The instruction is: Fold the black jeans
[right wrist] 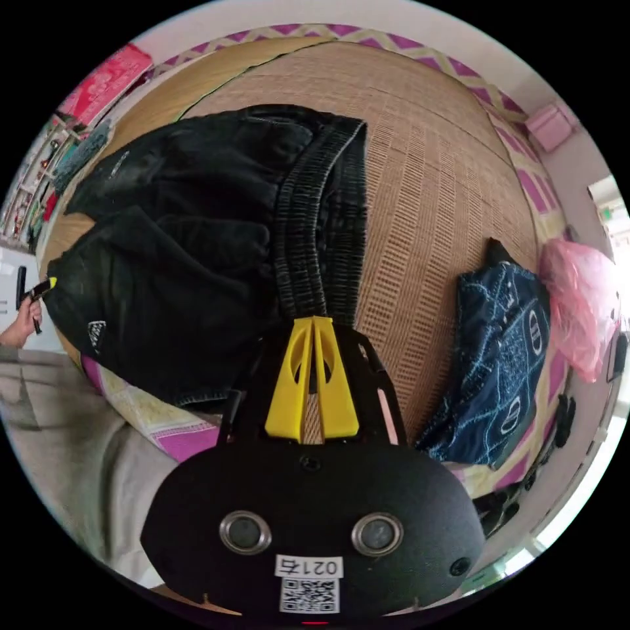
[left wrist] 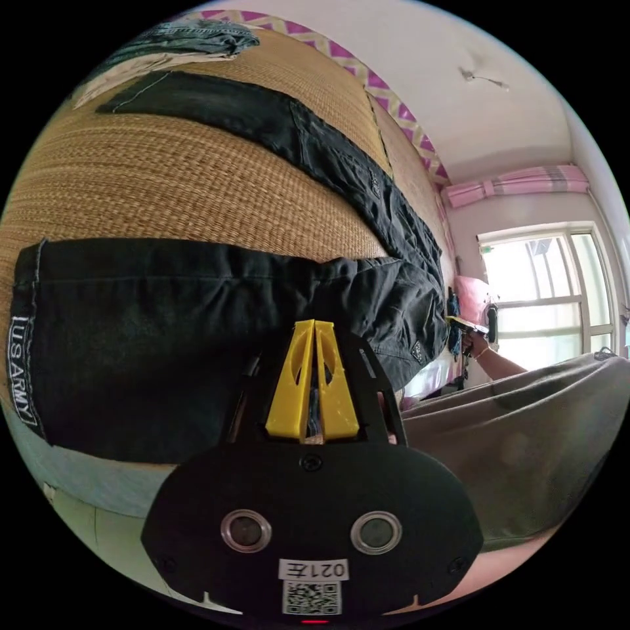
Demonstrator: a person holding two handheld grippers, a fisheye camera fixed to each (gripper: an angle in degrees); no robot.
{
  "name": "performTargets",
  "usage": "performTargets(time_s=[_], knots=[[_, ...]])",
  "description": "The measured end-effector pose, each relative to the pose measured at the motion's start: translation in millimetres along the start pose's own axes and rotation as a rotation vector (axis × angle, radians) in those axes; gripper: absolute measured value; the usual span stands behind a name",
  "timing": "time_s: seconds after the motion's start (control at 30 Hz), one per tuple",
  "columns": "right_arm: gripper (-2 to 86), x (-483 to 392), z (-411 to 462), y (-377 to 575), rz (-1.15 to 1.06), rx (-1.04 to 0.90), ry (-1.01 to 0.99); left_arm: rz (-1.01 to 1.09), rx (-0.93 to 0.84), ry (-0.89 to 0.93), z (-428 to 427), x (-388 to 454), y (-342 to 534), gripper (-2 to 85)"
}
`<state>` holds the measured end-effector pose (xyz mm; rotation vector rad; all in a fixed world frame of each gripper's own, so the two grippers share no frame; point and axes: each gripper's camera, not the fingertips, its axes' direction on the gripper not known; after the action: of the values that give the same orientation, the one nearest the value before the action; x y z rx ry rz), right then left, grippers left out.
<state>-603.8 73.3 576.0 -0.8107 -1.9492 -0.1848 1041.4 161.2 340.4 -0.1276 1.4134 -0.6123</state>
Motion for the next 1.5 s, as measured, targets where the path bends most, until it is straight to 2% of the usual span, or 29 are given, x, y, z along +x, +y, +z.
performTargets(time_s=[0.07,0.13,0.33,0.4,0.5,0.73,0.87,0.97,1.13,1.33,1.5], knots=[[-0.2,18.0,-15.3,20.5,0.127,0.135,-0.053,-0.023,0.085,0.008,-11.9,-0.6,15.1,-1.0],[1.7,47.9,-19.2,56.5,0.284,0.211,-0.251,-0.064,0.138,-0.004,-21.8,-5.1,35.2,-0.9],[10.4,101.0,52.6,154.3,0.695,0.189,-0.662,-0.325,0.295,-0.059,-24.2,-25.2,126.2,-0.5],[11.2,102.7,83.6,170.1,0.759,0.176,-0.781,-0.404,0.267,-0.116,-1.8,-24.9,152.3,0.6],[11.6,100.9,120.4,176.5,0.809,0.187,-0.893,-0.47,0.297,-0.103,22.0,-23.7,170.7,4.0],[9.1,108.7,178.9,180.2,0.936,0.216,-1.005,-0.554,0.358,-0.051,46.9,-34.6,185.2,6.5],[8.9,114.5,192.2,187.6,0.939,0.216,-1.045,-0.644,0.481,-0.017,47.8,-49.1,207.9,7.0],[8.6,115.5,199.8,188.2,0.922,0.179,-1.031,-0.66,0.508,0.015,55.3,-64.4,212.9,7.1],[8.6,114.0,207.4,181.3,0.912,0.142,-0.979,-0.788,0.735,0.028,47.4,-91.7,228.3,7.7],[8.7,116.5,213.1,175.2,0.912,0.116,-0.938,-0.791,0.724,0.005,36.7,-124.3,231.1,6.1],[8.6,116.1,219.2,173.6,0.933,0.104,-0.92,-0.789,0.748,0.082,37.1,-148.9,233.4,6.2]])
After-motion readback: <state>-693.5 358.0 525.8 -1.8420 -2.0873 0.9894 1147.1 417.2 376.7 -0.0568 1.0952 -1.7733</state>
